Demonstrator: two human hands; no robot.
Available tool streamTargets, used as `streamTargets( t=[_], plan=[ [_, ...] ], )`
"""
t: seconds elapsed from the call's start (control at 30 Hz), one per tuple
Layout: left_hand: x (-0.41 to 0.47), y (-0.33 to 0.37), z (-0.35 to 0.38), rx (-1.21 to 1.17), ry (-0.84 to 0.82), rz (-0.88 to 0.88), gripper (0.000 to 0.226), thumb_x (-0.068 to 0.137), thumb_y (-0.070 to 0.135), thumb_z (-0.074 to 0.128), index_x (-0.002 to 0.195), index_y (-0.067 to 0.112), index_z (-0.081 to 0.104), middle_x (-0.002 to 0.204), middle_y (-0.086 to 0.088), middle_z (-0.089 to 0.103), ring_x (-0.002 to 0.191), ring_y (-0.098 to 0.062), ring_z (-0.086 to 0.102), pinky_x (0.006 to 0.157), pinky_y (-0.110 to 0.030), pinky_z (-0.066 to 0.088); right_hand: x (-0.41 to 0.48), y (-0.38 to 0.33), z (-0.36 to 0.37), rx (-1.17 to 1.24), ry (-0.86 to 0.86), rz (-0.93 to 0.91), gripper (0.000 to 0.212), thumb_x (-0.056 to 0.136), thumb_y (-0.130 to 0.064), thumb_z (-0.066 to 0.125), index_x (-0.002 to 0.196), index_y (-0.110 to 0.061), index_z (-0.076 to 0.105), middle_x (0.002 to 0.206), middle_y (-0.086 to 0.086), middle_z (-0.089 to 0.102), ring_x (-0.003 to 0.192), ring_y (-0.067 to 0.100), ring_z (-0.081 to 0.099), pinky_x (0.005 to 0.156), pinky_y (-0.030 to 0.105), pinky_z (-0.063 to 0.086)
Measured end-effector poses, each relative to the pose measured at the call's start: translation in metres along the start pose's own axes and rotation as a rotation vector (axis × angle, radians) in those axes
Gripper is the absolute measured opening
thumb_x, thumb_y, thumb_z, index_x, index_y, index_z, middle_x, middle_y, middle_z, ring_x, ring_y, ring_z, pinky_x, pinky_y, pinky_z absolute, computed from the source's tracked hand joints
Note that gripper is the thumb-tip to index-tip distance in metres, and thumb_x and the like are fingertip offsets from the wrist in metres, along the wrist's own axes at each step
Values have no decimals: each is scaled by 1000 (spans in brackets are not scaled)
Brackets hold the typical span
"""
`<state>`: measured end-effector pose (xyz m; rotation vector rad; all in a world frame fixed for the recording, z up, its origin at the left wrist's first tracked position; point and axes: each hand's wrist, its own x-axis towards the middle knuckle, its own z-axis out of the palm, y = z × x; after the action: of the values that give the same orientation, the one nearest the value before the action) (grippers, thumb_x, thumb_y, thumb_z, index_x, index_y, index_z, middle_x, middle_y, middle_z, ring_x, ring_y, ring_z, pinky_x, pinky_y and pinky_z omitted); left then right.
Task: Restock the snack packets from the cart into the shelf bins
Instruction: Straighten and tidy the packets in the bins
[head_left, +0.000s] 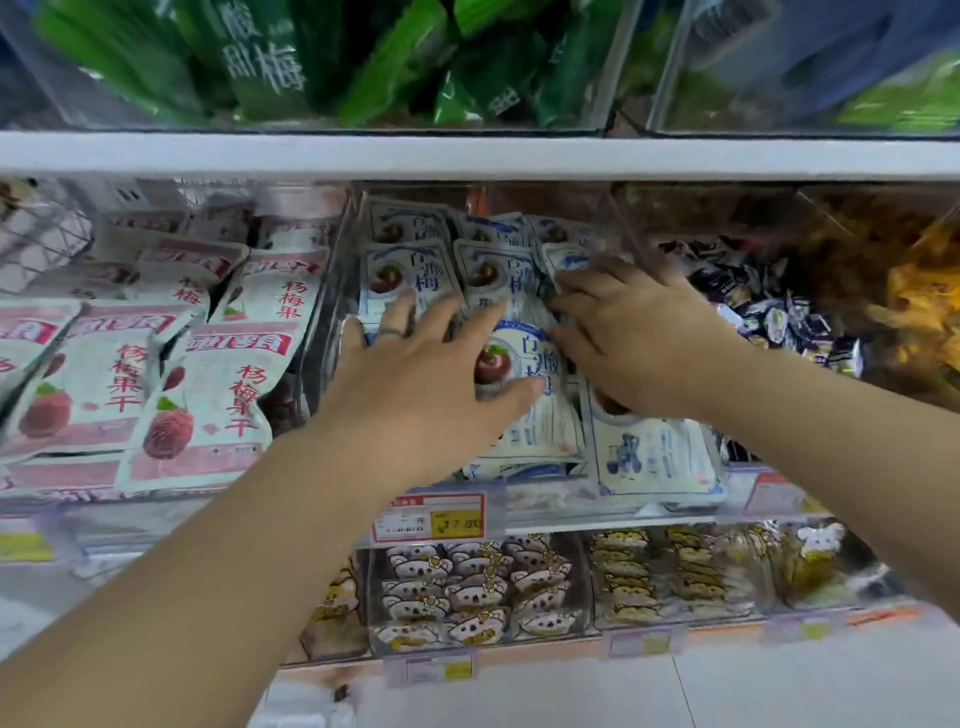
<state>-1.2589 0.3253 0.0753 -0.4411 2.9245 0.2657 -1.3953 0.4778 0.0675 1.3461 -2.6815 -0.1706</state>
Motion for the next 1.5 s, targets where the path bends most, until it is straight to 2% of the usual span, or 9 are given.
streamTargets(
  t=[0.17, 0.3, 0.4, 0.53, 0.83, 1.07, 1.17, 1.27, 1.5],
  plan=[
    [0, 1, -4, 9, 32, 9, 80, 87, 82, 15, 155, 48, -7, 169, 12, -6, 155, -22, -10, 123, -58, 1, 12, 3, -11, 184, 111, -15, 60, 96, -53, 16, 112, -17, 62, 117, 3, 63, 108, 28, 61, 93, 44, 49],
    [-2, 3, -1, 37, 55, 3, 83, 84, 82, 9, 156, 45, -10, 169, 11, -5, 155, -21, -9, 123, -58, 3, 46, 4, -12, 196, 34, 37, 46, 106, -40, 30, 134, -14, 54, 148, 12, 45, 133, 34, 44, 109, 48, 38],
    [-3, 2, 1, 29, 67, 1, 83, 84, 81, 9, 156, 46, -12, 168, 11, -4, 155, -20, -9, 123, -58, 3, 62, 7, -7, 231, -179, 52, 48, 107, -41, 25, 128, -12, 57, 137, 15, 55, 125, 33, 51, 108, 47, 39],
    [-3, 3, 0, 10, 63, 5, 85, 80, 82, 8, 155, 48, -13, 168, 13, -5, 155, -20, -9, 123, -58, 3, 66, 12, 4, 114, -173, 47, 61, 98, -54, 15, 101, -15, 62, 112, 14, 62, 112, 33, 56, 104, 54, 39],
    [-2, 2, 1, 11, 60, 7, 83, 84, 80, 10, 156, 45, -11, 168, 12, -5, 155, -19, -10, 123, -58, 3, 79, 19, 19, 12, -292, 34, 54, 102, -46, 8, 139, -25, 41, 164, 13, 17, 151, 40, 10, 118, 62, 16],
    [-2, 0, 3, 13, 68, 7, 82, 85, 81, 10, 156, 44, -9, 169, 11, -3, 155, -19, -8, 123, -58, 5, 37, 22, -15, 413, 116, 77, 40, 106, -33, 35, 136, -10, 50, 142, 16, 48, 133, 34, 41, 111, 49, 33],
    [-1, 0, 2, 10, 61, 5, 82, 86, 82, 11, 155, 45, -11, 169, 10, -4, 155, -20, -8, 123, -59, 5, -45, -3, -25, 486, 217, 157, 58, 100, -57, 37, 145, -22, 46, 145, 5, 50, 133, 25, 43, 111, 43, 35],
    [-2, 1, 0, 12, 58, 4, 83, 85, 82, 9, 155, 45, -14, 169, 11, -5, 155, -19, -10, 123, -59, 4, -92, -22, -1, 209, 122, 72, 96, 84, -86, 25, 154, -21, 36, 160, 2, 32, 147, 24, 30, 120, 53, 22],
    [-1, 0, 1, 28, 37, -10, 82, 85, 81, 8, 155, 45, -15, 168, 12, -6, 155, -17, -10, 124, -57, 4, -69, -16, 12, -33, -82, 62, 100, 91, -80, 4, 152, -8, 39, 152, 16, 44, 139, 35, 45, 118, 67, 14]
  ],
)
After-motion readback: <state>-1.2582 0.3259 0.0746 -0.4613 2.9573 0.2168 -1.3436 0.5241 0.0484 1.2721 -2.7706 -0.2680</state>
